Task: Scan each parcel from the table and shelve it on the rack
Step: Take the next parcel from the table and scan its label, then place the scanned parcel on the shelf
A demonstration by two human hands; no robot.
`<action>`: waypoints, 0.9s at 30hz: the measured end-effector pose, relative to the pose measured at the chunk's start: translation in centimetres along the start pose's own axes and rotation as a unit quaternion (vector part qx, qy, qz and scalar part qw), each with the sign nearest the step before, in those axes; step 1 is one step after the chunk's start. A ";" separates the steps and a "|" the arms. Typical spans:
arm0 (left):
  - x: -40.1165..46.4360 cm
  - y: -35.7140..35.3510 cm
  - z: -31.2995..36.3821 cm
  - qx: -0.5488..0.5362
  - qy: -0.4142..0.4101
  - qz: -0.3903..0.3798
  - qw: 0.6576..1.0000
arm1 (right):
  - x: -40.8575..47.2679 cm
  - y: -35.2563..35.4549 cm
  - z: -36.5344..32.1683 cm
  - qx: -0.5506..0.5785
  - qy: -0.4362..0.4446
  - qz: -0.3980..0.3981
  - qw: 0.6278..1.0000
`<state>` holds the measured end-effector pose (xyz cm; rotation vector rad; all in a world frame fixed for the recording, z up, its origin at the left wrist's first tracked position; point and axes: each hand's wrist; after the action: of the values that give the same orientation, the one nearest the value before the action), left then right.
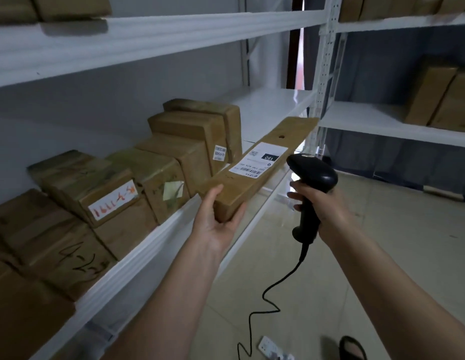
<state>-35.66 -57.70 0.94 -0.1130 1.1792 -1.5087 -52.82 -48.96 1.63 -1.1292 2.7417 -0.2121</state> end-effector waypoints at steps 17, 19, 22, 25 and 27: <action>15.2 -13.5 -8.5 -0.107 0.089 -0.090 0.986 | 23.8 0.6 -4.1 -0.047 -0.012 -0.159 0.986; 16.9 -14.9 -9.1 -0.133 0.059 -0.094 0.985 | 25.7 0.6 -4.2 -0.037 -0.033 -0.181 0.982; 19.0 -16.5 -9.6 -0.193 0.025 -0.103 0.976 | 28.1 0.7 -4.0 -0.052 -0.054 -0.216 0.974; 20.7 -16.8 -9.8 -0.247 -0.016 -0.102 0.963 | 29.9 0.4 -3.7 -0.061 -0.066 -0.243 0.966; 21.6 -16.6 -9.7 -0.268 -0.007 -0.112 0.957 | 30.7 0.1 -3.6 -0.056 -0.073 -0.258 0.962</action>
<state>-60.58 -71.70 -3.26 -0.6399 1.5823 -1.3375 -75.11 -70.40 2.02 -1.7966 2.3070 -0.0333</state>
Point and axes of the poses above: each hand's wrist, its own x-axis towards the middle knuckle, its own y-axis out of the back of the hand, z = x × y, and after that the axes turned 4 degrees about z, right-handed
